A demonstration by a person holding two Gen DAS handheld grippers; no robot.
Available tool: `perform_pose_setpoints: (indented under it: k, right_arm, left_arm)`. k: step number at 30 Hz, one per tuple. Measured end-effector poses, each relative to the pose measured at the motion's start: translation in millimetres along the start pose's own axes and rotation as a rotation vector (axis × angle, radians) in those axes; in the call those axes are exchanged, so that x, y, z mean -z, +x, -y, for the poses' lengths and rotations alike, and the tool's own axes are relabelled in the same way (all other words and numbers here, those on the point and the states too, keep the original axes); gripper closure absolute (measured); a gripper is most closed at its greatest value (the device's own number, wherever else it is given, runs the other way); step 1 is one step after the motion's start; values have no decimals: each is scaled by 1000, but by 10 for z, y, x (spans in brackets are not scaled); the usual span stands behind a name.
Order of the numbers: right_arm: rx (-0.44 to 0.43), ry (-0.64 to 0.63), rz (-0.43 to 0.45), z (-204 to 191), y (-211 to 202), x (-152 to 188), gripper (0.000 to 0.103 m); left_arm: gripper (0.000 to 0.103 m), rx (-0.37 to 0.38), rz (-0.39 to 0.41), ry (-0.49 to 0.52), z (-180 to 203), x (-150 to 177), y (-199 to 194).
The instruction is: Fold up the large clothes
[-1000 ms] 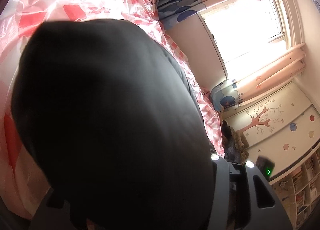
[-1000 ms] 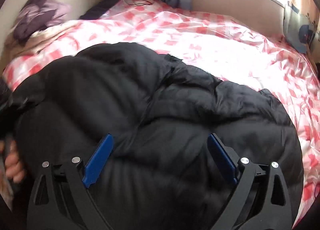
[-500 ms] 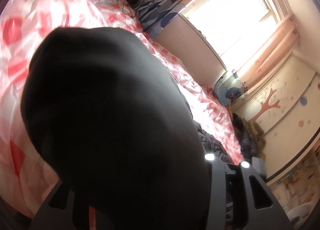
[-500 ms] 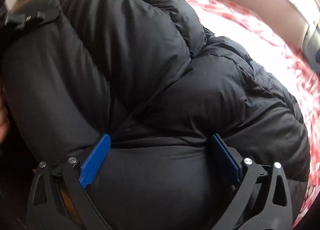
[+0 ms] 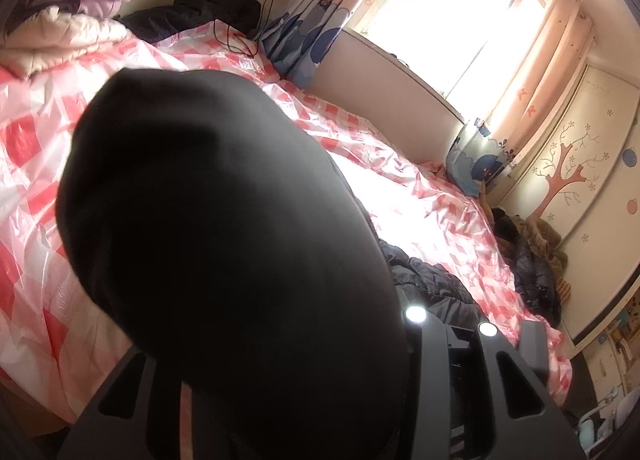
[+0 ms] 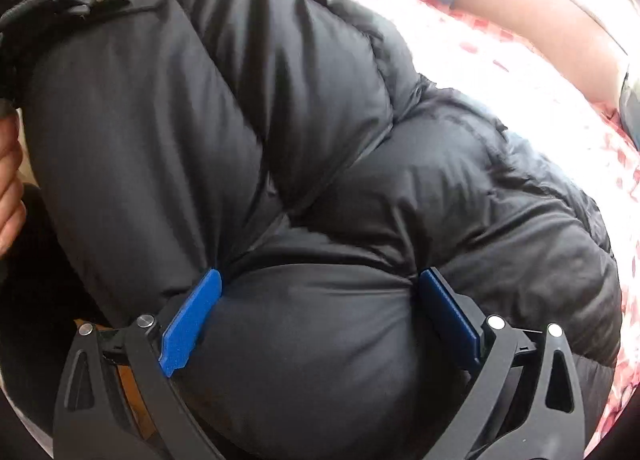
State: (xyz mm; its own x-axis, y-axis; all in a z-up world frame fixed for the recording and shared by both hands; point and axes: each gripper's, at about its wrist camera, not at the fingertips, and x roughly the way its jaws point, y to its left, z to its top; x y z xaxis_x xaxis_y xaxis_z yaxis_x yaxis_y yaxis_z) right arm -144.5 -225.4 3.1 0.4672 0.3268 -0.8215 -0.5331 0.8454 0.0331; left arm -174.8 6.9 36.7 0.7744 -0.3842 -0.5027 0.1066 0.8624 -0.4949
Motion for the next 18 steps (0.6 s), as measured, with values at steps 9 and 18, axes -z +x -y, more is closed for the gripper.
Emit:
perform_pose_setpoints:
  k: [9, 18]
  right_arm:
    - [114, 199, 27, 696, -187, 370, 7]
    - [-607, 595, 392, 1509, -691, 765, 7]
  left_arm:
    - [62, -49, -3, 293, 783, 48, 189]
    - [62, 8, -28, 485, 1709, 313, 476]
